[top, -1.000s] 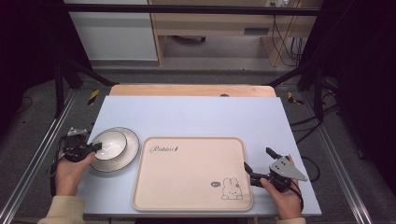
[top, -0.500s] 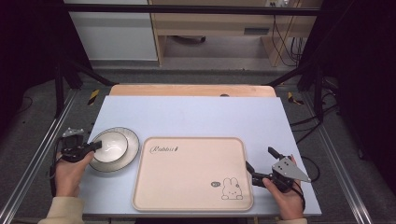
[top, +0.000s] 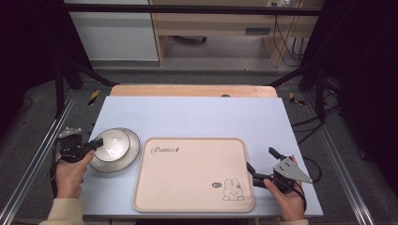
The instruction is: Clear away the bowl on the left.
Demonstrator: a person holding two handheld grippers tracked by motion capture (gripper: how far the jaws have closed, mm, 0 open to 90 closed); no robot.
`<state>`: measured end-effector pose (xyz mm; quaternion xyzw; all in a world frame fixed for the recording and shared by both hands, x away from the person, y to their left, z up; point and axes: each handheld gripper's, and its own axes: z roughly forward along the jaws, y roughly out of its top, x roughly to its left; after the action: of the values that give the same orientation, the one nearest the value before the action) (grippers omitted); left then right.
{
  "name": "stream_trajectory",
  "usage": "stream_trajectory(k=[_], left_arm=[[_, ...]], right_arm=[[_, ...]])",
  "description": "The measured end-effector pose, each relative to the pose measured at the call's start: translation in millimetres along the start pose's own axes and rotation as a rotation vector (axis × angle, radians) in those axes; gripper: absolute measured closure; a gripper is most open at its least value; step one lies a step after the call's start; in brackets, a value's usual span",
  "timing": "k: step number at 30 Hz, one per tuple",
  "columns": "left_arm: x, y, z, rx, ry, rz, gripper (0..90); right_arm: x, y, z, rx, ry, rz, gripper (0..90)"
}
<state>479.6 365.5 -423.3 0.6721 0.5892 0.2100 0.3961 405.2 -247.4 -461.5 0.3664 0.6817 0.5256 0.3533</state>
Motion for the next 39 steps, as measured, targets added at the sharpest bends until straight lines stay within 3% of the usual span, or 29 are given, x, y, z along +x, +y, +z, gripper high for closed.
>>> stream_trajectory(k=[16,28,39], left_arm=[[-11.9,5.1,-4.6,-0.029,-0.043,-0.004,81.9],[-19.7,7.7,-6.0,-0.046,-0.051,0.006,81.8],[-38.3,9.3,-2.2,-0.042,-0.071,0.052,81.8]], right_arm=[[-1.2,-0.1,-0.6,-0.007,-0.002,0.007,4.7],[-1.9,-0.2,-0.8,-0.01,-0.002,0.007,4.6],[-2.3,0.1,-1.4,-0.015,-0.001,0.009,4.5]])
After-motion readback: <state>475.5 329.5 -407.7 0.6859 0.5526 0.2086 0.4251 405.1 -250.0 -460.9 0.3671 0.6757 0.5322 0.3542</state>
